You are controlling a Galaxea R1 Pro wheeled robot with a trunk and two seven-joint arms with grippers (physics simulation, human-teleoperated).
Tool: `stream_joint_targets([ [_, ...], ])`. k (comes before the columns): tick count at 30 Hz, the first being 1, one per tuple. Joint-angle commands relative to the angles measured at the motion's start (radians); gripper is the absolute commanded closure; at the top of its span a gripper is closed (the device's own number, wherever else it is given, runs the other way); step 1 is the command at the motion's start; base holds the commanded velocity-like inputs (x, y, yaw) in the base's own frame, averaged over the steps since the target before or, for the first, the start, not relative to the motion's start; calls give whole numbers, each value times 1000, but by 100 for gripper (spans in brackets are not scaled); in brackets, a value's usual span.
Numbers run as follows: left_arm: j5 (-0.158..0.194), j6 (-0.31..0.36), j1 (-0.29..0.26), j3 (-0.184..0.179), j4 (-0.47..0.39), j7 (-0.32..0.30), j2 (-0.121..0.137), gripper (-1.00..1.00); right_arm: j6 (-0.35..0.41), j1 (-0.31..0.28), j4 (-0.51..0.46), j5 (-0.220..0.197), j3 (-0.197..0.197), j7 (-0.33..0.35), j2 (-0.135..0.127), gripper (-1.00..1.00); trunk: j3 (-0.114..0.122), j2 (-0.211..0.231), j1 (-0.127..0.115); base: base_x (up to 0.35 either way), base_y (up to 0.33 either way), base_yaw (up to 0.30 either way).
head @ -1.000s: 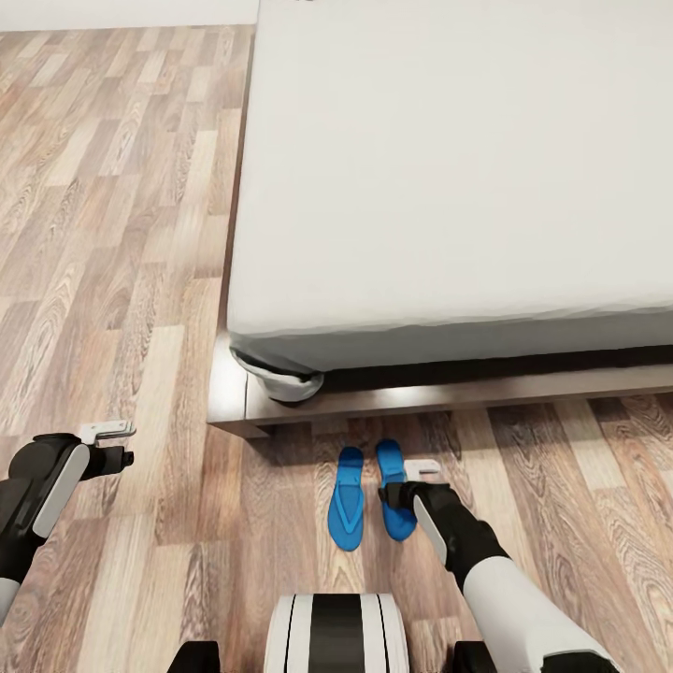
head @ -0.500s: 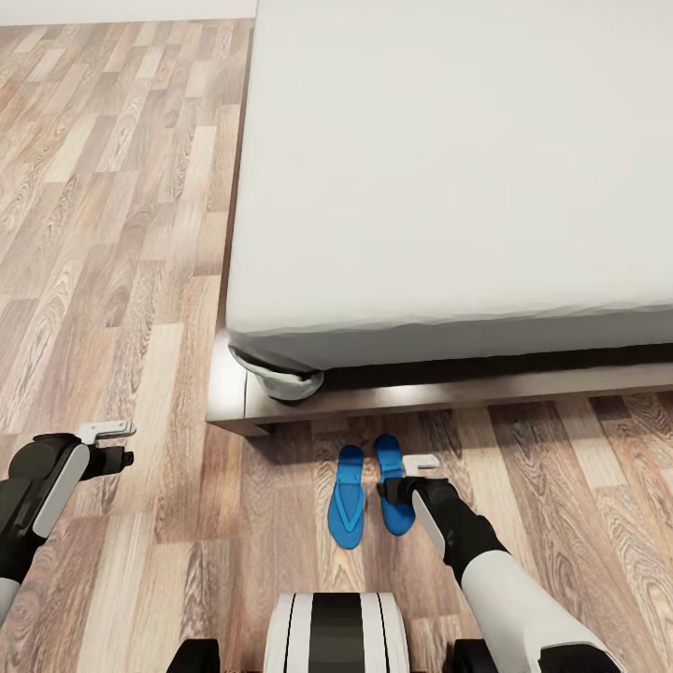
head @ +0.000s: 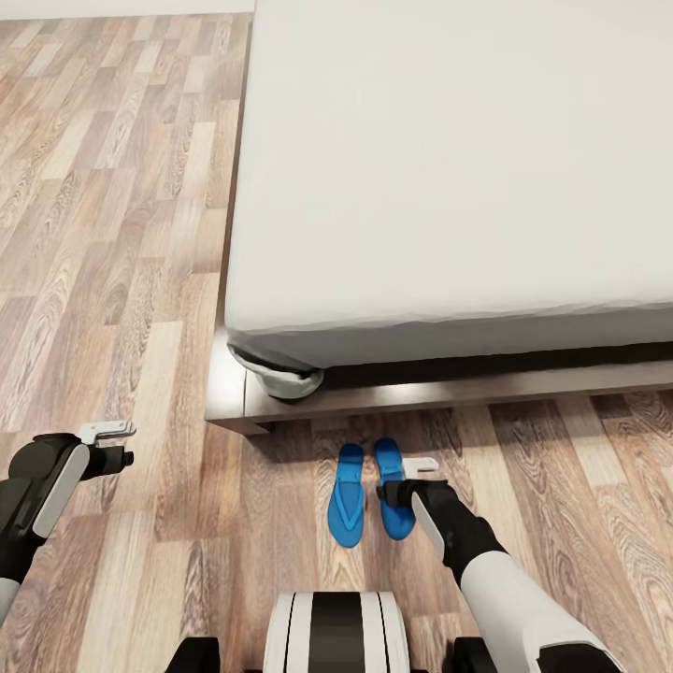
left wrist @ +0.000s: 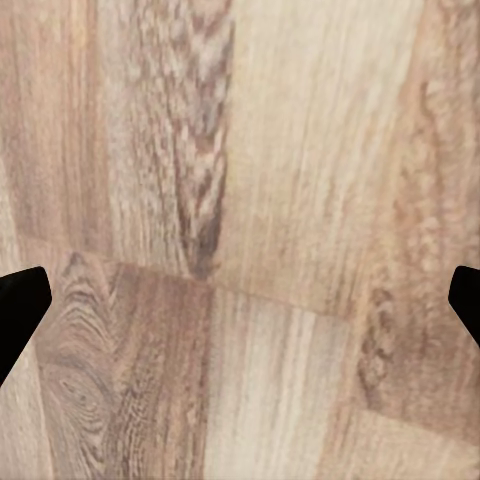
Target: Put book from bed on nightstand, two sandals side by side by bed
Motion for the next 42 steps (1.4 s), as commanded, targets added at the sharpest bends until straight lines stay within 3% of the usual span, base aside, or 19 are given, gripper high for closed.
stream_joint_targets([
  [1, 11, 3, 0, 0, -1, 9, 0, -100, 6, 0, -1, -2, 3, -3, 0, 100, -1, 0, 0, 0, 0, 0],
  [12, 11, 3, 0, 0, -1, 9, 0, -100, 6, -13, 4, -2, 3, -3, 1, 100, -12, -1, 1, 0, 0, 0],
  [16, 10, 3, 0, 0, -1, 9, 0, -100, 6, -20, 10, -2, 3, -3, 8, 100, -28, -2, 3, 0, 0, 0],
  [28, 11, 3, 0, 0, -1, 9, 0, -100, 6, -29, 17, -2, 4, -3, 11, 100, -28, -2, 3, 0, 0, 0],
  [29, 11, 3, 0, 0, -1, 9, 0, -100, 6, -29, 17, -2, 4, -3, 11, -100, -28, -2, 3, 0, 0, 0],
  [34, 10, 3, 0, 0, -3, 9, 0, -100, 6, -29, 18, -2, 3, -3, 11, -100, -28, -2, 3, 0, 0, 0],
  [42, 11, 3, 0, 0, -4, 9, 0, -100, 6, -29, 18, -2, 4, -3, 11, -100, 3, 0, -1, 0, 0, 0],
])
